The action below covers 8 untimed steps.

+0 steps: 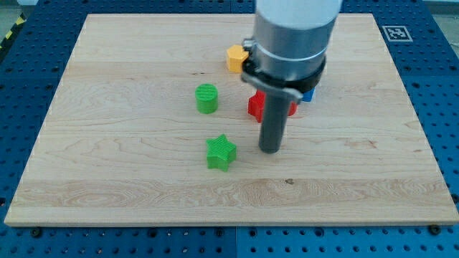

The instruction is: Move green star towards the bottom left side of the board

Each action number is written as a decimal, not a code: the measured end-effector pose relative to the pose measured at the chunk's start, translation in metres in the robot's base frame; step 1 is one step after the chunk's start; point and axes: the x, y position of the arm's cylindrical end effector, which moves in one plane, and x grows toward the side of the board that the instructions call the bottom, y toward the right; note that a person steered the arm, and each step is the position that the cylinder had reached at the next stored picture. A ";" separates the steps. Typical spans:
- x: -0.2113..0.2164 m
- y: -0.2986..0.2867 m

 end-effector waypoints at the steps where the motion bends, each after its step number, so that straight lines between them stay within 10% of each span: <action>1: 0.005 -0.080; 8: 0.020 -0.079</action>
